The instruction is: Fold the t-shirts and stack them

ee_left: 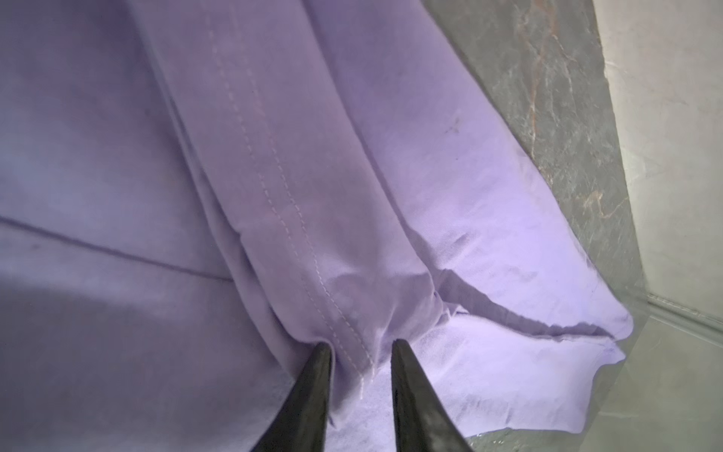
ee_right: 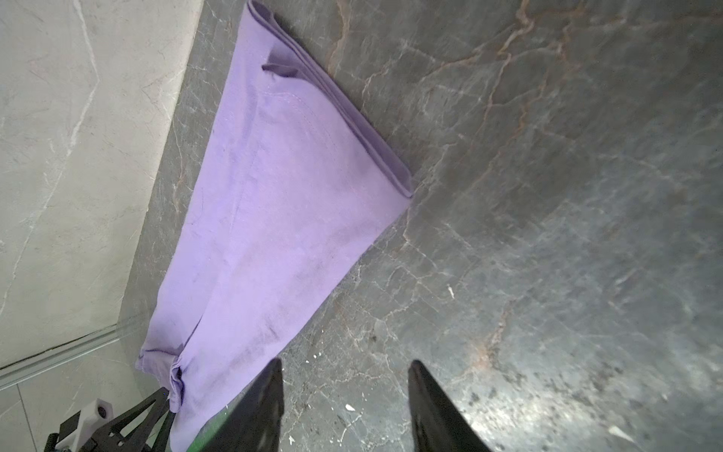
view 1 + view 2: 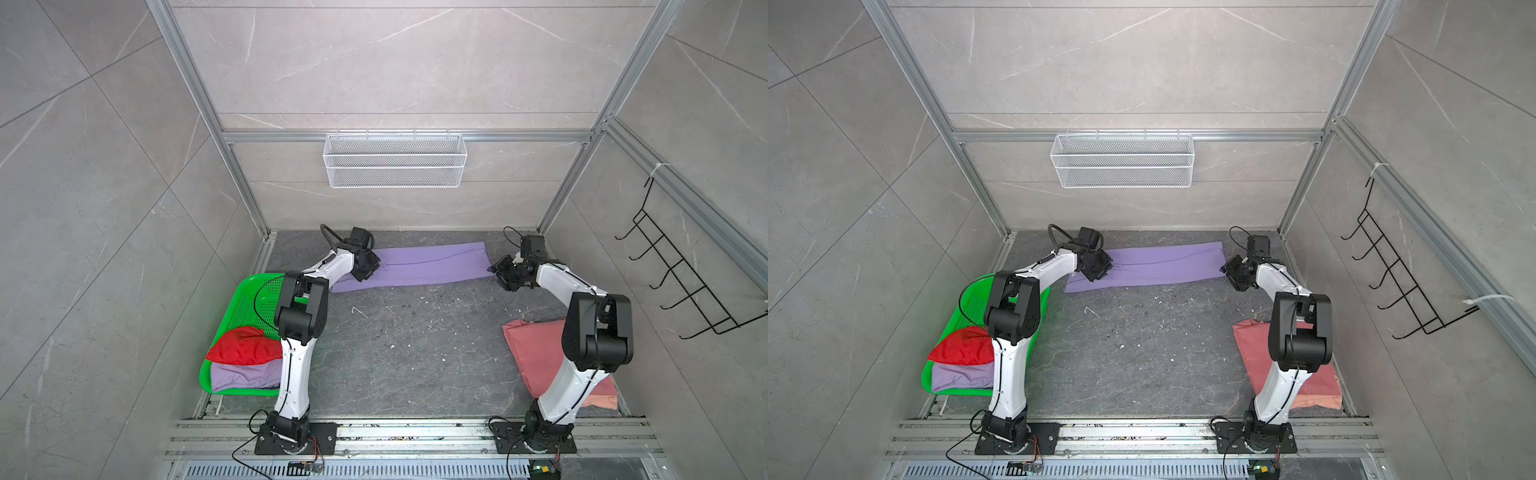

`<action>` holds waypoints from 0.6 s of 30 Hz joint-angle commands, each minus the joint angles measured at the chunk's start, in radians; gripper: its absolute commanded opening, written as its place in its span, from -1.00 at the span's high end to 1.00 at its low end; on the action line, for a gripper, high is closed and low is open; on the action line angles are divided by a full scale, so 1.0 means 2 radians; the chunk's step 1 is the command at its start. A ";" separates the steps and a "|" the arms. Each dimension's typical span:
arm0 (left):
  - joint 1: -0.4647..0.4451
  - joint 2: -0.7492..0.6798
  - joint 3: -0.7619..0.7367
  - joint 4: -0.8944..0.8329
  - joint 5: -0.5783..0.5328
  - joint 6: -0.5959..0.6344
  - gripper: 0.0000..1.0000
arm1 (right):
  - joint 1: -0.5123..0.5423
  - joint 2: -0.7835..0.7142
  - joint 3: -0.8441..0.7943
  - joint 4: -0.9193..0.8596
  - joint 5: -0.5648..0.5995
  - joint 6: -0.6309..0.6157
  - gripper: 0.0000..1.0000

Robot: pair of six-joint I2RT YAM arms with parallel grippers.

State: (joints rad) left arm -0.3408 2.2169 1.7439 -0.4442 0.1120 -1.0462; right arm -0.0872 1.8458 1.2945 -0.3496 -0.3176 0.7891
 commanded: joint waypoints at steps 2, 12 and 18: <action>-0.001 0.010 0.028 0.027 0.012 0.000 0.75 | 0.002 -0.008 0.003 -0.009 0.009 -0.009 -0.05; 0.007 0.091 0.131 0.061 0.083 0.045 0.91 | 0.001 -0.001 0.008 -0.016 0.012 -0.016 -0.05; 0.017 0.146 0.238 0.010 0.105 0.099 0.23 | 0.001 0.000 0.006 -0.022 0.011 -0.019 -0.05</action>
State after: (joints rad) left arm -0.3218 2.5008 2.1464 -0.3786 0.2752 -0.9306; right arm -0.0872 1.8458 1.2945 -0.3626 -0.3073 0.7738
